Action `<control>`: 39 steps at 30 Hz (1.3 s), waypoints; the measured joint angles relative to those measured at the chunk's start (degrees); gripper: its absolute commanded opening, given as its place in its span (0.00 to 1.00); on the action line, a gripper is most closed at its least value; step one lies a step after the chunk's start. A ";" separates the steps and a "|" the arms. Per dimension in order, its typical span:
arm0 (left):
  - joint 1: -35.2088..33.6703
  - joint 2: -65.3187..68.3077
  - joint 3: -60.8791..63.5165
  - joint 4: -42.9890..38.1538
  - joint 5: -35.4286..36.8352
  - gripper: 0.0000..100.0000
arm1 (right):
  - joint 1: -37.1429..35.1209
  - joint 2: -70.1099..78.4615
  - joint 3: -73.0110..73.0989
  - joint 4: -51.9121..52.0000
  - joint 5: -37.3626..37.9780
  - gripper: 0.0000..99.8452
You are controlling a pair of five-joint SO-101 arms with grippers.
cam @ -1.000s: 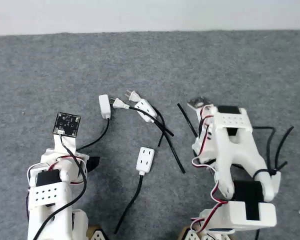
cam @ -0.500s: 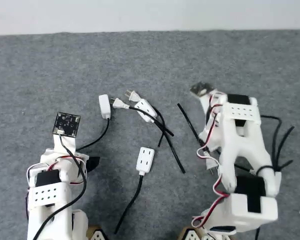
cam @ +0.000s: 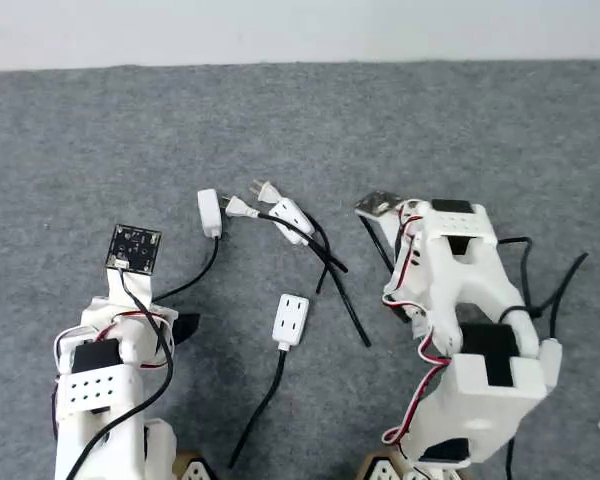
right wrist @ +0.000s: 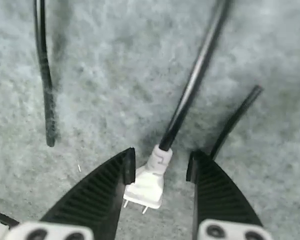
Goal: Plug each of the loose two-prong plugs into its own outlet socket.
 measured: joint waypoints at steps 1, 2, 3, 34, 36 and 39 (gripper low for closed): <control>0.00 0.00 0.00 0.00 0.00 0.35 | 0.00 0.35 -0.26 -0.09 0.00 0.18; 0.00 0.00 0.00 0.00 0.00 0.35 | -0.09 0.62 -0.26 -0.53 0.00 0.18; 0.00 0.00 0.00 0.00 0.00 0.35 | -0.09 0.62 -0.26 -0.79 0.00 0.17; 4.04 10.37 -4.31 2.20 0.00 0.23 | -7.82 -29.98 -6.51 15.65 -17.93 0.01; 4.75 17.32 -8.44 2.37 -0.26 0.20 | -11.69 -37.19 -6.15 15.82 -22.07 0.01; 6.24 28.22 -15.21 5.80 -5.54 0.20 | -21.01 -45.36 -3.25 14.68 -26.73 0.01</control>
